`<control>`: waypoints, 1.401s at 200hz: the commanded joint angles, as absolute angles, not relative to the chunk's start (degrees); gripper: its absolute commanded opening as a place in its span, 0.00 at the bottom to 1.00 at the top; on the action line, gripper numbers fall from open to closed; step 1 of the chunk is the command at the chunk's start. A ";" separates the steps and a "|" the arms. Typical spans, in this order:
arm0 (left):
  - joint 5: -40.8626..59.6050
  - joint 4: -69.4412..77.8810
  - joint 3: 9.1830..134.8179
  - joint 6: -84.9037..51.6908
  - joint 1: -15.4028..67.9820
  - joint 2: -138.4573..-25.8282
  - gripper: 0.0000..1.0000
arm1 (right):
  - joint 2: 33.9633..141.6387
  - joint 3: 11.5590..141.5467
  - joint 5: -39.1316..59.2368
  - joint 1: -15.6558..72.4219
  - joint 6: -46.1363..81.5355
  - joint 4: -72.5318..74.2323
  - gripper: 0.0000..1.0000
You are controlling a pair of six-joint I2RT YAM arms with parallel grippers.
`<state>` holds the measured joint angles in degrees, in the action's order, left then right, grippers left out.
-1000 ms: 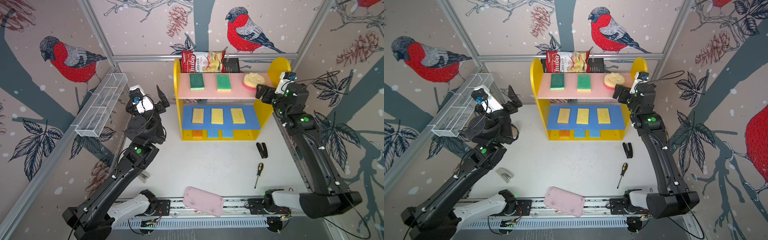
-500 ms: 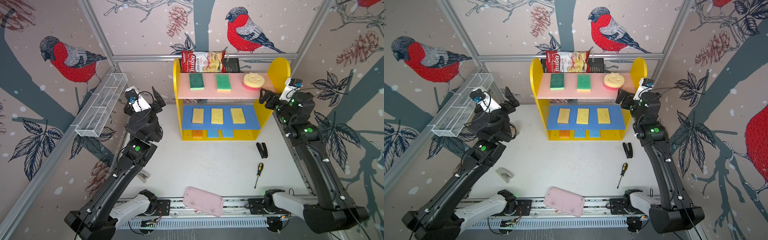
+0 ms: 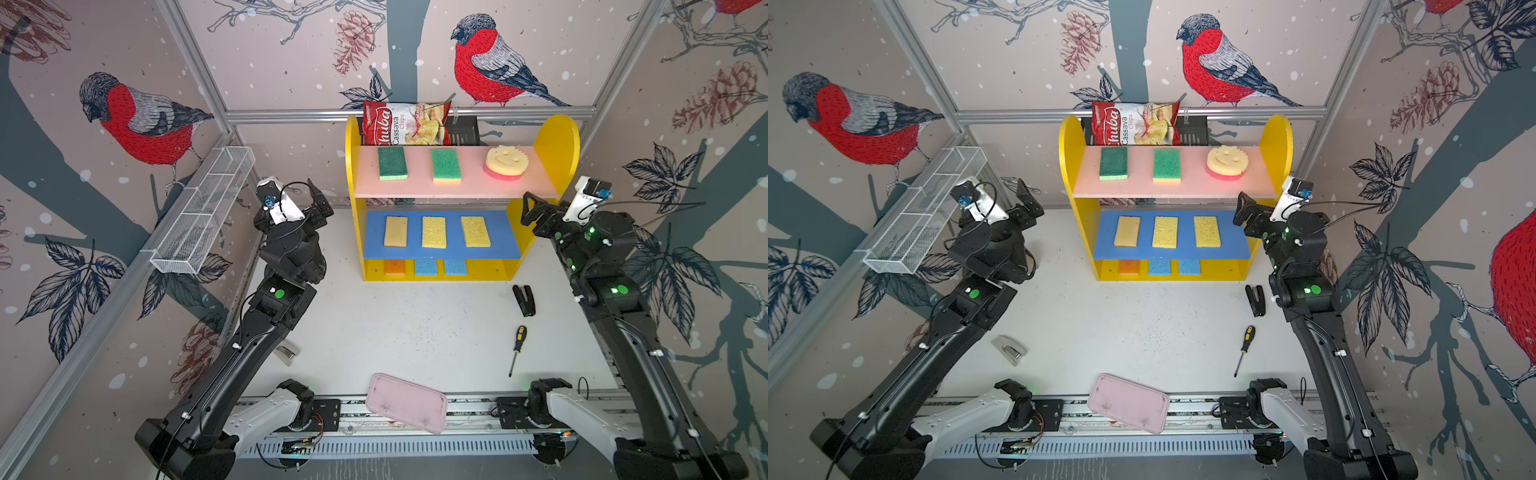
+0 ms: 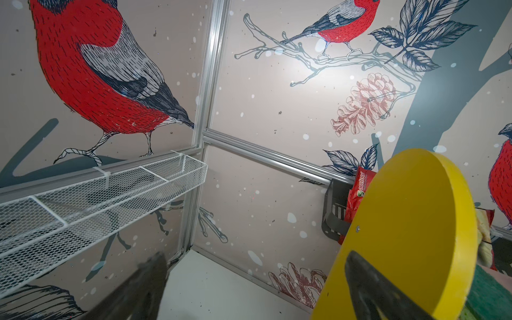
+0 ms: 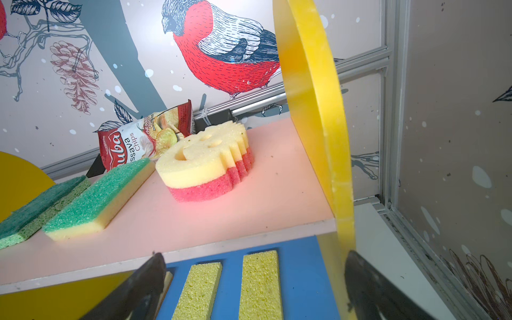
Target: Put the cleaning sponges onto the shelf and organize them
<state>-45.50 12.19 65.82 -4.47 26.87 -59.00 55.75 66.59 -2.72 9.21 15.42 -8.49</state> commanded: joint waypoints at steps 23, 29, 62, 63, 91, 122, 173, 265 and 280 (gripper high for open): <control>-44.06 11.07 62.26 -8.17 25.60 -58.36 0.99 | 53.63 59.99 -6.24 9.10 16.29 -6.07 1.00; -43.67 11.14 61.41 -8.78 25.37 -58.23 0.98 | 53.26 58.65 -7.30 9.14 16.16 -5.11 1.00; -37.79 17.15 52.56 -5.51 24.70 -57.26 0.98 | 50.22 50.36 -10.46 9.06 14.87 1.38 1.00; -37.62 17.54 52.21 -5.26 24.70 -57.24 0.98 | 50.03 49.96 -10.41 9.05 14.73 1.74 1.00; -35.73 26.56 42.09 -0.86 24.68 -57.64 0.98 | 46.81 40.68 -8.90 9.14 8.86 9.58 1.00; -37.81 37.53 31.09 2.81 24.62 -59.99 0.98 | 43.87 30.13 -4.59 9.30 2.91 17.80 1.00; -43.60 50.51 21.80 6.77 24.58 -65.05 0.98 | 44.02 22.64 -10.35 9.23 0.65 23.58 0.99; -36.74 67.52 16.58 7.75 19.10 -77.59 0.98 | 52.17 10.66 -25.81 7.02 7.65 37.21 0.99; -35.56 63.68 18.24 9.08 17.77 -78.18 0.98 | 55.13 10.33 -25.78 5.97 7.89 38.81 1.00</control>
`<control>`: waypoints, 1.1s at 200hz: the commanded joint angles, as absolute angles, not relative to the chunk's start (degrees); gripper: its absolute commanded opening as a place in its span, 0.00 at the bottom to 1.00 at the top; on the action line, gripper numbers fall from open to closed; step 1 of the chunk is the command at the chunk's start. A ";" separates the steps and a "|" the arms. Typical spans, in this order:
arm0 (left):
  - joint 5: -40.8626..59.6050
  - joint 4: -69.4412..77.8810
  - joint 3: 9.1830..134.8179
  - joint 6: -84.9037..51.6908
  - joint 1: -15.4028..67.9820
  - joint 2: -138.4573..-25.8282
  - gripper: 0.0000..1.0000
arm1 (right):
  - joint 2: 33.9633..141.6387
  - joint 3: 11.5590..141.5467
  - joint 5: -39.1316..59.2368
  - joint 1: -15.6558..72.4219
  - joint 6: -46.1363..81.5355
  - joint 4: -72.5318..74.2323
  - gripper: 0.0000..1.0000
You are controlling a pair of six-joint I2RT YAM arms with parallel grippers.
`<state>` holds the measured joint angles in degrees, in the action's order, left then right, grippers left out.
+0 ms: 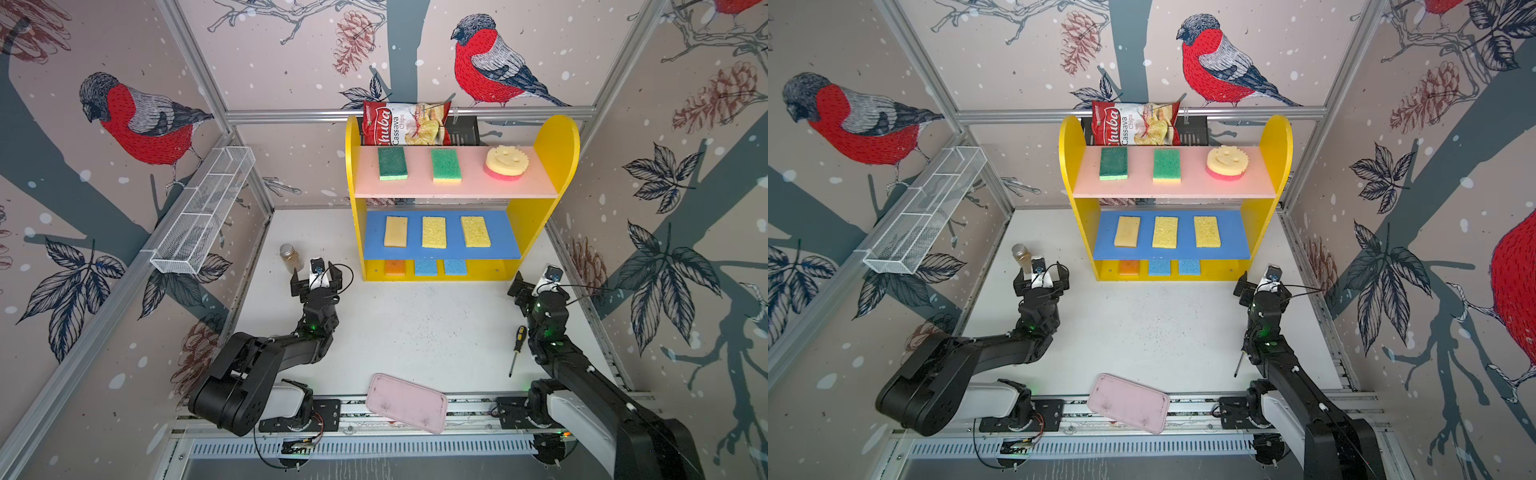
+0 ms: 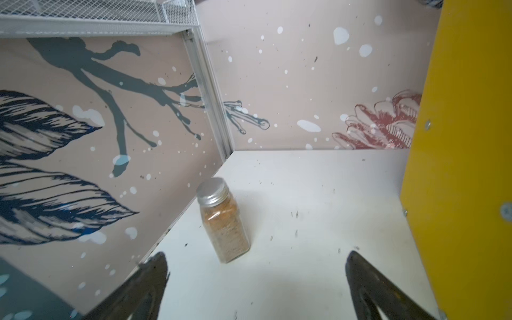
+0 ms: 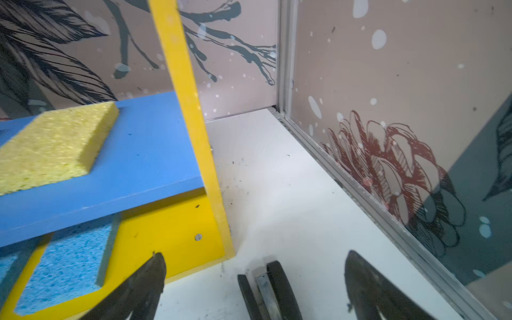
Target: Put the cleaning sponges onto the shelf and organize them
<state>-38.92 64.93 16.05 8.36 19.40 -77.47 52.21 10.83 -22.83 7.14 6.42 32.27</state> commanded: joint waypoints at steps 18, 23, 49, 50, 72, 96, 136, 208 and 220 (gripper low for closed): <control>-37.17 62.49 18.82 10.18 14.96 -81.51 0.98 | 59.06 9.20 -25.24 4.66 8.72 42.81 0.99; -37.91 61.42 18.97 8.51 14.25 -82.22 0.99 | 60.13 9.02 -25.19 4.30 9.10 43.72 0.99; -28.65 65.96 17.68 4.93 11.41 -85.68 0.99 | 65.10 10.31 -25.62 2.78 8.28 47.11 0.99; -28.21 66.02 17.59 5.02 11.24 -85.78 0.99 | 65.25 10.34 -25.62 2.75 8.23 47.29 0.99; -24.66 68.04 16.84 2.86 8.73 -87.11 0.99 | 68.91 11.52 -24.79 0.73 6.90 50.96 0.99; -19.12 79.03 12.02 -1.40 3.71 -90.09 0.99 | 71.54 12.22 -22.68 -0.60 5.54 55.65 0.99; -16.38 75.76 12.82 -1.04 3.60 -89.13 0.99 | 75.20 13.15 -20.75 -0.84 3.92 57.95 0.99; -16.86 76.39 12.79 -0.75 3.69 -89.47 0.99 | 71.39 6.33 -13.20 0.57 7.82 68.97 0.99; -17.15 76.80 12.83 -0.54 3.87 -89.56 0.99 | 74.90 4.83 -16.74 1.83 6.80 74.79 0.99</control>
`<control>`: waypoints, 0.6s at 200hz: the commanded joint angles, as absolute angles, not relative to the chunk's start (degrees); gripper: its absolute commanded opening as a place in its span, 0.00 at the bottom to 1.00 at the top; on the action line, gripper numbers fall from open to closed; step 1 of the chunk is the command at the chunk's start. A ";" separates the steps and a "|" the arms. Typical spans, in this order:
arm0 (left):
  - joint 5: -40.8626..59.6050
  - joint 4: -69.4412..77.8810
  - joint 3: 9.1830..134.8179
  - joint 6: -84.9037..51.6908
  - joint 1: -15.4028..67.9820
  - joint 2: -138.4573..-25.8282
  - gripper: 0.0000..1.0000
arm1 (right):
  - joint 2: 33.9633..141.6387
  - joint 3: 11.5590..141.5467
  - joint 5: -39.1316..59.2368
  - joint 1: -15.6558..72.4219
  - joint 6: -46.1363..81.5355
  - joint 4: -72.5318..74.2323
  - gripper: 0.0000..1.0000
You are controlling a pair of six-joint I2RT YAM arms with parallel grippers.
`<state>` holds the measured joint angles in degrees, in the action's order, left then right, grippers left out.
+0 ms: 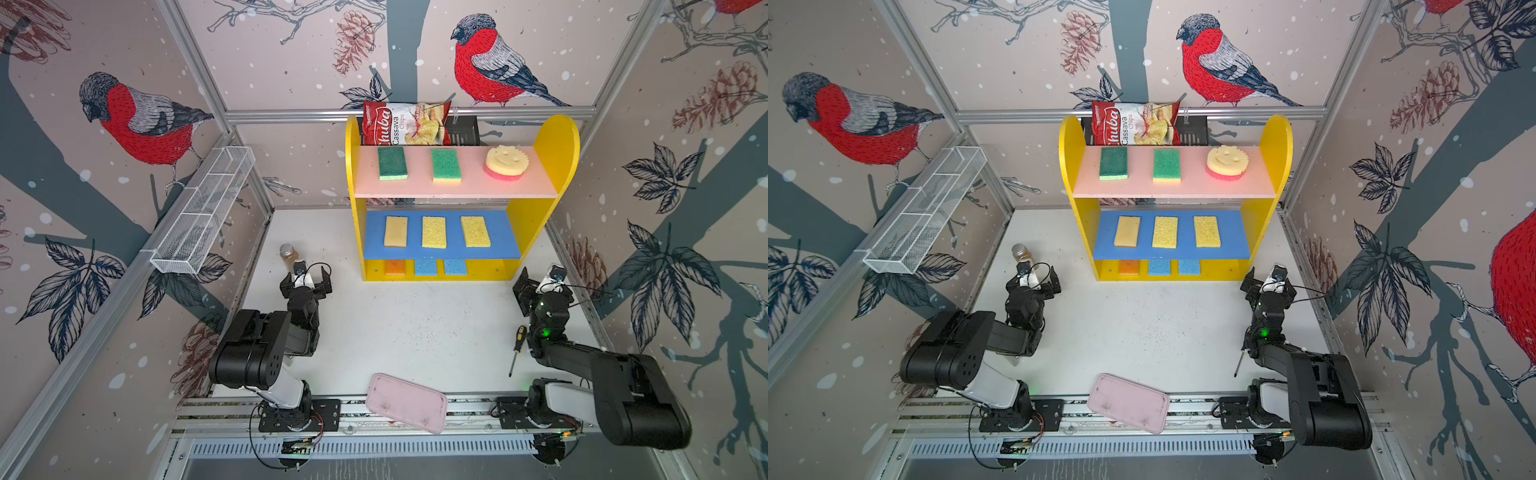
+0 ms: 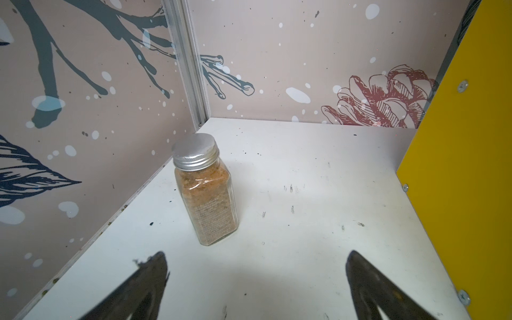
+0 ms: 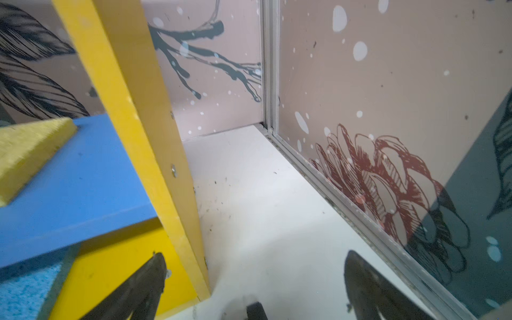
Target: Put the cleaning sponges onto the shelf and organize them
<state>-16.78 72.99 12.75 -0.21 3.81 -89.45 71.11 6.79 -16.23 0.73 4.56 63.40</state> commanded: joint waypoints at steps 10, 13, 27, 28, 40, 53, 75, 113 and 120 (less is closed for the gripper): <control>-17.17 76.47 12.84 -0.61 3.87 -89.47 0.99 | 79.52 4.26 -20.55 0.91 9.55 79.89 1.00; -17.16 76.66 12.83 -0.57 3.87 -89.54 0.99 | 80.99 4.23 -19.52 0.09 9.97 81.94 1.00; -17.25 76.60 12.79 -0.57 3.87 -89.54 0.99 | 85.55 5.45 -14.09 -0.67 8.65 83.48 1.00; -17.28 76.62 12.81 -0.55 3.91 -89.55 0.99 | 85.80 5.67 -13.64 -0.64 8.50 83.45 1.00; -17.25 76.55 12.83 -0.60 3.94 -89.47 0.99 | 86.68 8.46 -8.29 -0.53 6.00 79.15 1.00; -17.24 76.57 12.83 -0.61 3.87 -89.48 0.99 | 85.33 12.35 -2.48 -0.36 3.33 69.43 1.00; -17.21 76.51 12.83 -0.63 3.92 -89.47 0.99 | 86.03 12.35 -2.79 -0.44 3.52 70.72 0.99; -17.18 76.60 12.83 -0.57 3.88 -89.54 0.99 | 85.96 13.27 -3.14 -0.55 4.05 68.90 1.00; -17.19 76.57 12.83 -0.55 3.95 -89.55 0.99 | 85.98 13.30 -3.77 -0.26 3.96 68.79 0.99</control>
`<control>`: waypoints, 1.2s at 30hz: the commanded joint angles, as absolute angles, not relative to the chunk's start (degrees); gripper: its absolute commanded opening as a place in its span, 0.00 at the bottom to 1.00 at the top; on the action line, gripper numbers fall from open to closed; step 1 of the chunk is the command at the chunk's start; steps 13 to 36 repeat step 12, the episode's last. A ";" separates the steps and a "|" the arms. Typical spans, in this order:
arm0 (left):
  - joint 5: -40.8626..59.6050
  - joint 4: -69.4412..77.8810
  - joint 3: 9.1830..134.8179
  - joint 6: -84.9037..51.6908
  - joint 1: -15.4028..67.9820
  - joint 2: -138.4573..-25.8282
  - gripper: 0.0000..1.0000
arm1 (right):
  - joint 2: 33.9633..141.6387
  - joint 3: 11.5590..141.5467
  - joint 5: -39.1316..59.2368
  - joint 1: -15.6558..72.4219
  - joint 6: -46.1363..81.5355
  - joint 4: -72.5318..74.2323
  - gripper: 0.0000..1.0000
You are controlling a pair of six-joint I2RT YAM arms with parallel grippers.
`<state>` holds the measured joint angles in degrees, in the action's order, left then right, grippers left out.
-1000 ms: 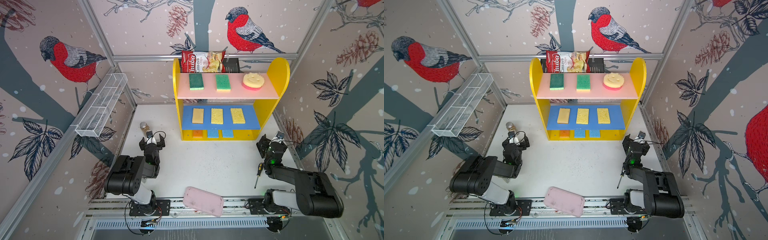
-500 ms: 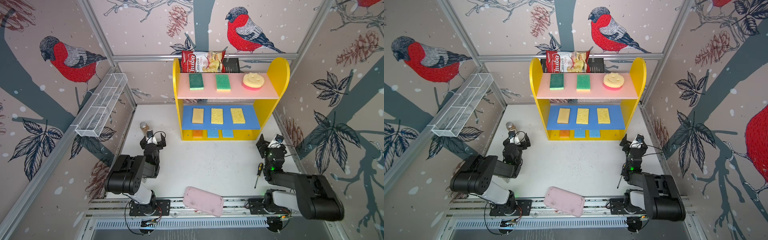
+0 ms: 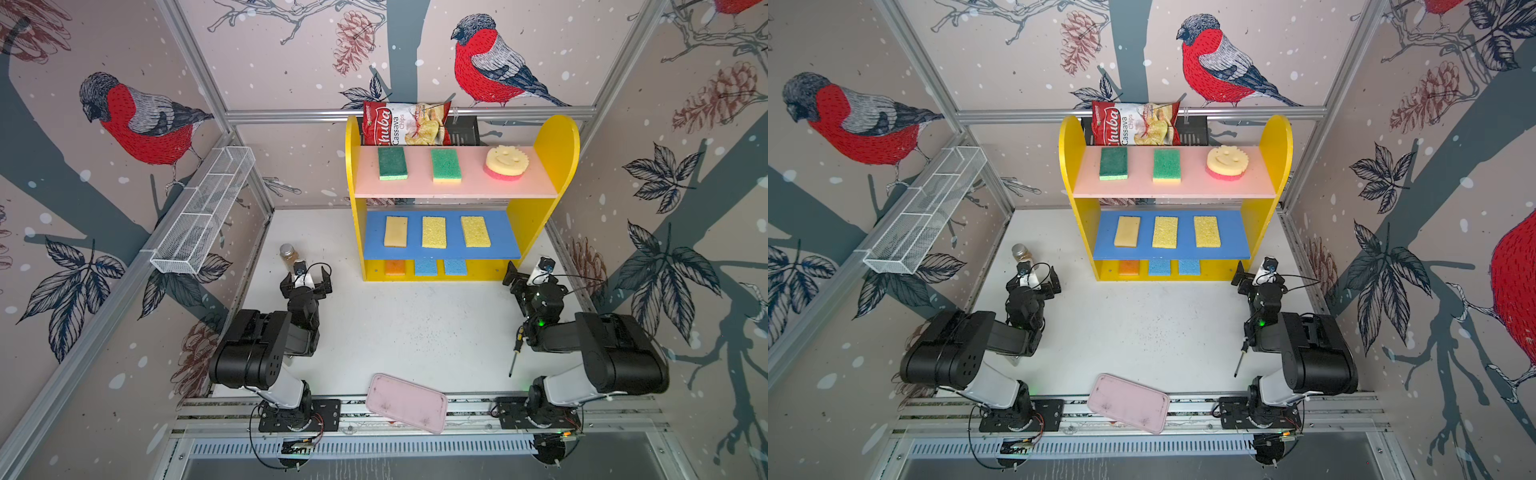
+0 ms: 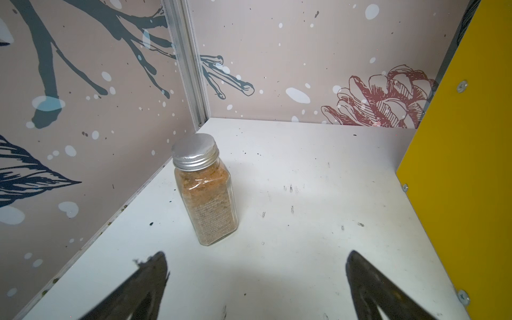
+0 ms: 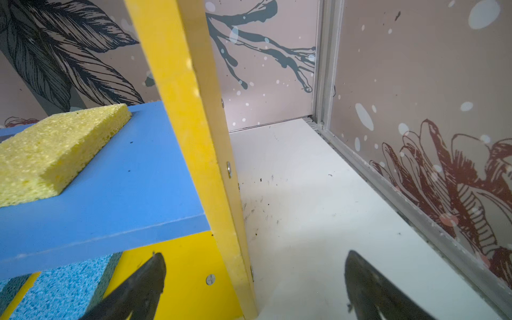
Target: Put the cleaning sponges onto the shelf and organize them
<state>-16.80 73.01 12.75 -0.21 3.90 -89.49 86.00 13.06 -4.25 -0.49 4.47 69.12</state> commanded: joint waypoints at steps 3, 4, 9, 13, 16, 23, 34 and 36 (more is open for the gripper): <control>-17.17 76.62 12.83 -0.61 3.92 -89.47 0.99 | 85.94 13.27 -4.64 0.09 3.78 68.91 1.00; -17.16 76.61 12.83 -0.58 3.91 -89.56 0.99 | 86.02 13.35 -4.68 0.11 3.78 68.76 1.00; -17.18 76.63 12.83 -0.57 3.95 -89.56 0.99 | 86.17 13.71 -4.10 -0.14 4.04 68.21 1.00; -17.14 76.62 12.83 -0.61 3.95 -89.48 0.99 | 86.02 13.54 -4.44 0.00 3.87 68.46 1.00; -17.14 76.62 12.83 -0.61 3.95 -89.48 0.99 | 86.02 13.54 -4.44 0.00 3.87 68.46 1.00; -17.14 76.62 12.83 -0.61 3.95 -89.48 0.99 | 86.02 13.54 -4.44 0.00 3.87 68.46 1.00; -17.14 76.62 12.83 -0.61 3.95 -89.48 0.99 | 86.02 13.54 -4.44 0.00 3.87 68.46 1.00; -17.14 76.62 12.83 -0.61 3.95 -89.48 0.99 | 86.02 13.54 -4.44 0.00 3.87 68.46 1.00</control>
